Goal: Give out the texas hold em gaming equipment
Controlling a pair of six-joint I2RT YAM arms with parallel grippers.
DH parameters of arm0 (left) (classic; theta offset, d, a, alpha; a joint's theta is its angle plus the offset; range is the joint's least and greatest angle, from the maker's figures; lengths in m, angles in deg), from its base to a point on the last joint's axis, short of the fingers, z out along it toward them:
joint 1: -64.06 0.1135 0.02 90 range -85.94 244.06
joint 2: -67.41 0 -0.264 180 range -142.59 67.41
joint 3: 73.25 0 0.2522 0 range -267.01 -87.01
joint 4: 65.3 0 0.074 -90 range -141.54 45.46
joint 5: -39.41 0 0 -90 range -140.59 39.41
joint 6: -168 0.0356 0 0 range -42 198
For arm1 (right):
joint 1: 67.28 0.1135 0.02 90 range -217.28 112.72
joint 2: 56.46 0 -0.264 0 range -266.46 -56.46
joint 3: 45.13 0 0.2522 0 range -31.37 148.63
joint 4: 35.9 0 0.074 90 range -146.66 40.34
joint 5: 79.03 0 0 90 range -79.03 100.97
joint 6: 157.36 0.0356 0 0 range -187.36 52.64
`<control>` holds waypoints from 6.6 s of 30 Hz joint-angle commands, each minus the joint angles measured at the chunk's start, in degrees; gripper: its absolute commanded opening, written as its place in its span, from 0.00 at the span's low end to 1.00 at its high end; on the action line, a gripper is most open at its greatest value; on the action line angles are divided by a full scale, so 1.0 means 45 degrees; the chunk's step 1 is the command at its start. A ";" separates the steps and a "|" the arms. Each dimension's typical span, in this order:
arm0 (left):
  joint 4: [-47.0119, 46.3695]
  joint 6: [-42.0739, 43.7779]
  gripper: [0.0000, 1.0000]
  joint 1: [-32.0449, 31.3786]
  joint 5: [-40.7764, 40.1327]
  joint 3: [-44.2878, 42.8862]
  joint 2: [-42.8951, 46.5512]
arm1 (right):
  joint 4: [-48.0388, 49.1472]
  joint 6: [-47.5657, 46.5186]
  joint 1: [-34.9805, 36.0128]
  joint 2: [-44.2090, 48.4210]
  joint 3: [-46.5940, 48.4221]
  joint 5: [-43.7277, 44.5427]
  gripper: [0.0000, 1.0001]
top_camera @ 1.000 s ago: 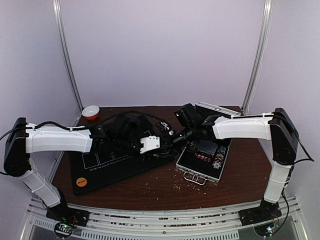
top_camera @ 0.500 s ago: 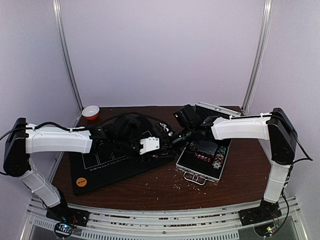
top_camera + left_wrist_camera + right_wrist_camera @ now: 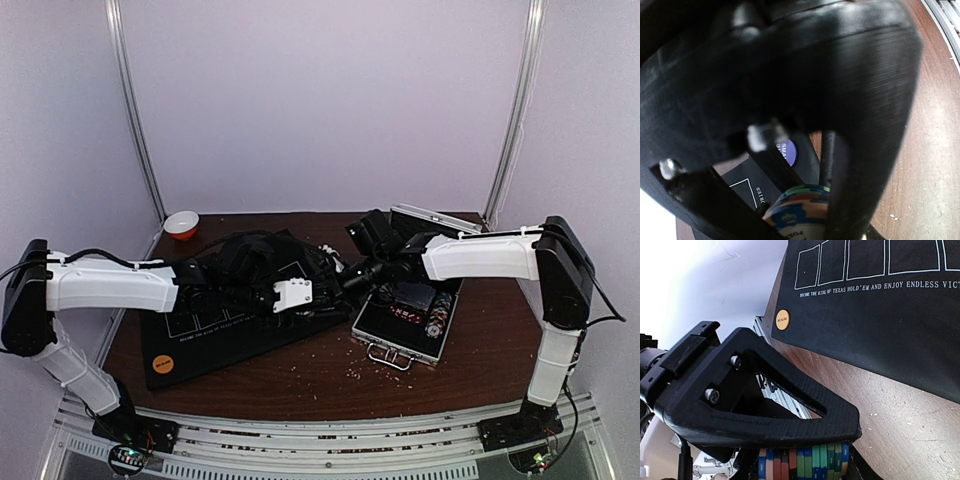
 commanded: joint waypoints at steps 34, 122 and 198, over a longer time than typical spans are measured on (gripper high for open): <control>-0.0824 -0.0658 0.00 0.0110 0.0156 0.0336 0.0540 | 0.2302 0.1048 -0.0106 0.0107 -0.1054 -0.0829 0.28; 0.4471 -1.2958 0.00 0.8989 -0.4886 0.2788 0.2903 | -0.0848 -0.3444 -0.0590 0.1084 -0.0881 0.4952 0.55; 0.3919 -1.3969 0.84 0.7166 -0.7470 0.1832 0.4560 | -0.5194 -0.6799 0.2175 -0.5562 0.6577 1.0620 0.61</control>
